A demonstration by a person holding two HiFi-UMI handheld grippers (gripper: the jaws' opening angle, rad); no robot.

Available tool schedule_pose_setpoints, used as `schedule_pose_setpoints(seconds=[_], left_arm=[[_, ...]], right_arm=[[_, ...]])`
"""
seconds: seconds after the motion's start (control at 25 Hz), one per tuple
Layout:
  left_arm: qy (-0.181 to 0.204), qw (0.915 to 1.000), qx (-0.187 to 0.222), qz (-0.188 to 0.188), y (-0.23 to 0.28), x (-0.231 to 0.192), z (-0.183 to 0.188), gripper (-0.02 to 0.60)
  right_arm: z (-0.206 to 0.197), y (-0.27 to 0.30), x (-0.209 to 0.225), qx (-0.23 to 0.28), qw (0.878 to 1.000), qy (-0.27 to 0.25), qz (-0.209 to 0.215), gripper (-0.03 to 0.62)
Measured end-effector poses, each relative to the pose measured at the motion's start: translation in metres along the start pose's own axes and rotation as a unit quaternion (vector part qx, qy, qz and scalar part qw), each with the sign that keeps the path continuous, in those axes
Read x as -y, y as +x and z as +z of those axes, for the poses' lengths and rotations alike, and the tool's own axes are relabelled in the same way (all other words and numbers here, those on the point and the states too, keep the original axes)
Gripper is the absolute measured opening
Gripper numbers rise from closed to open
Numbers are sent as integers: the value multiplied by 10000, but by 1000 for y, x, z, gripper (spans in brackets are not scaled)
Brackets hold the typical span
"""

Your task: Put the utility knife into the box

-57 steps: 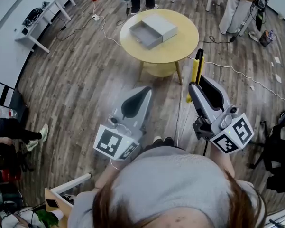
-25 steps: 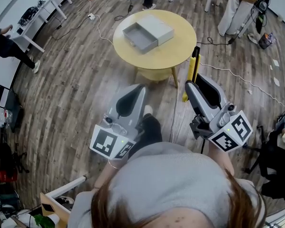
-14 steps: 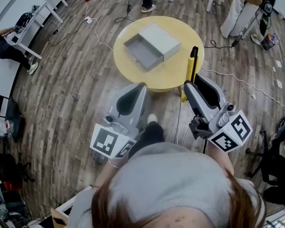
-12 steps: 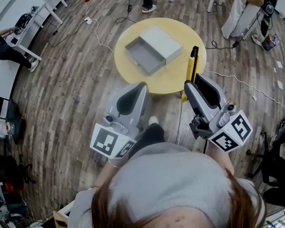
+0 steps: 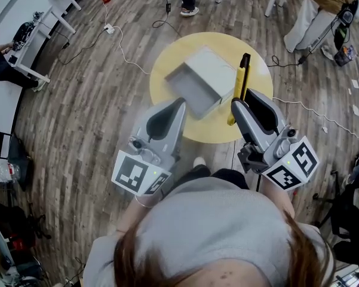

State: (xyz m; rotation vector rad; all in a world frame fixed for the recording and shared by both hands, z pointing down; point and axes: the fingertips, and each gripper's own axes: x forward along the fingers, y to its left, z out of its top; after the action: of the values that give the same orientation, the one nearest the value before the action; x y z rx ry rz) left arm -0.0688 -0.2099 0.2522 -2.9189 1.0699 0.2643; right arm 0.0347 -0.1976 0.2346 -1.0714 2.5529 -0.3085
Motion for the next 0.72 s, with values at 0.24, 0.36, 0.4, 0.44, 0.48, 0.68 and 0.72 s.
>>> schedule_pose_setpoints(seconds=[0.24, 0.36, 0.4, 0.44, 0.48, 0.68, 0.72], left_arm=[[-115, 9999, -52, -53, 24, -15, -7, 2], [-91, 9999, -47, 3, 39, -21, -10, 2], [-64, 10000, -26, 52, 43, -25, -10, 2], [-35, 9999, 1, 119, 47, -30, -9, 2], [-13, 9998, 25, 194, 51, -36, -8, 2], [3, 9984, 47, 563, 60, -68, -8, 2], [-1, 9980, 46, 633, 60, -74, -9, 2]], right_arm=[[0, 13, 23, -124, 9999, 52, -86, 120], [3, 18, 39, -145, 9999, 53, -47, 120], [3, 21, 44, -174, 9998, 34, -7, 120], [2, 26, 50, -215, 9998, 22, 33, 120], [-1, 31, 56, -265, 9996, 29, 66, 120], [-23, 64, 80, -651, 9978, 95, 113, 120], [-31, 70, 85, -755, 9971, 92, 73, 120]])
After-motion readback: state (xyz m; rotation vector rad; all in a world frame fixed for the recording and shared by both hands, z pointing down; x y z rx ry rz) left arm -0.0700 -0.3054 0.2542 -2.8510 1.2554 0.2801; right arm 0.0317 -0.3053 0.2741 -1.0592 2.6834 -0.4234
